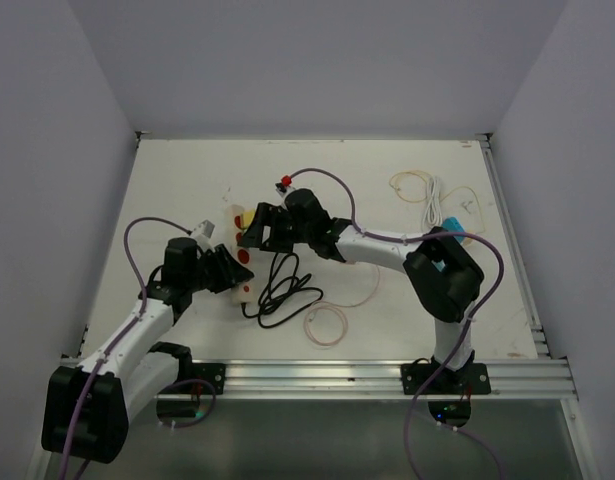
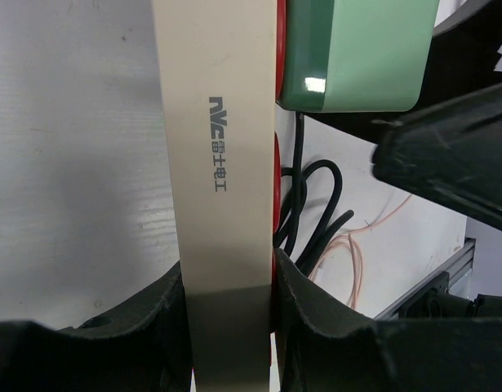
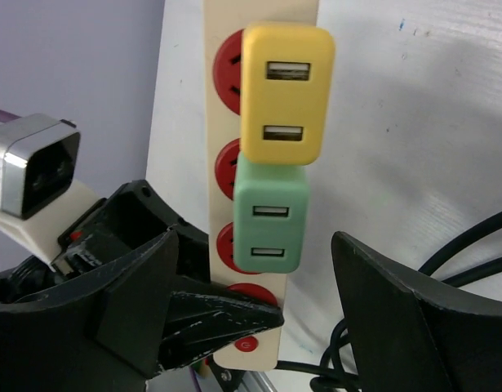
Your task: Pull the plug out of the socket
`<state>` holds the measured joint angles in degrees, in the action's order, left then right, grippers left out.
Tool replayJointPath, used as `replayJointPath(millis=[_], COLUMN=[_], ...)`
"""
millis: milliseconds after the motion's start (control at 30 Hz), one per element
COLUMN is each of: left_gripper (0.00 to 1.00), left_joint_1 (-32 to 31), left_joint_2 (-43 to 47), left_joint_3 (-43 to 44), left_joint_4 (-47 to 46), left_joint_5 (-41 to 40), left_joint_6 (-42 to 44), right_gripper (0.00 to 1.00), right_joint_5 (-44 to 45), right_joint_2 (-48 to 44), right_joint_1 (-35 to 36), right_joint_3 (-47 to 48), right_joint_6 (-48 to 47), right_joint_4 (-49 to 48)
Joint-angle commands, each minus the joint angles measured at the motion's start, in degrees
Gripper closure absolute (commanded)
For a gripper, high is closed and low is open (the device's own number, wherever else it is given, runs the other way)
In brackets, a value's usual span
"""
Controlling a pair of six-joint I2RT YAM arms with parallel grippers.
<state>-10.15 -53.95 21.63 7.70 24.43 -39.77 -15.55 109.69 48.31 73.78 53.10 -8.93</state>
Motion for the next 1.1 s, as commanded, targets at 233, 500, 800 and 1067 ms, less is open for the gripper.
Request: replayJointPath(millis=[233, 500, 800, 1067], left_gripper=[1.00, 1.00, 1.00, 0.51], left_joint_1=[-0.5, -1.9, -2.3, -2.3], left_joint_2=[2.0, 1.3, 0.8, -2.1], left_joint_3=[0.3, 0.3, 0.8, 1.7], left_joint_4=[-6.7, -6.7, -6.7, -10.3], left_joint_5=[3.3, 3.4, 3.3, 3.3], left_joint_6=[0.7, 0.5, 1.2, 1.1], right_gripper=[0.30, 0.46, 0.93, 1.00], right_joint_5=[2.8, 3.7, 3.8, 2.4], right_joint_2=[0.3, 1.8, 2.6, 0.4], right_joint_1=[0.1, 0.1, 0.2, 1.5], right_joint_3=[3.6, 5.8, 5.2, 2.7], right_joint_6=[-1.2, -2.1, -4.3, -5.3], right_joint_4=[-0.1, 0.9, 3.4, 4.2])
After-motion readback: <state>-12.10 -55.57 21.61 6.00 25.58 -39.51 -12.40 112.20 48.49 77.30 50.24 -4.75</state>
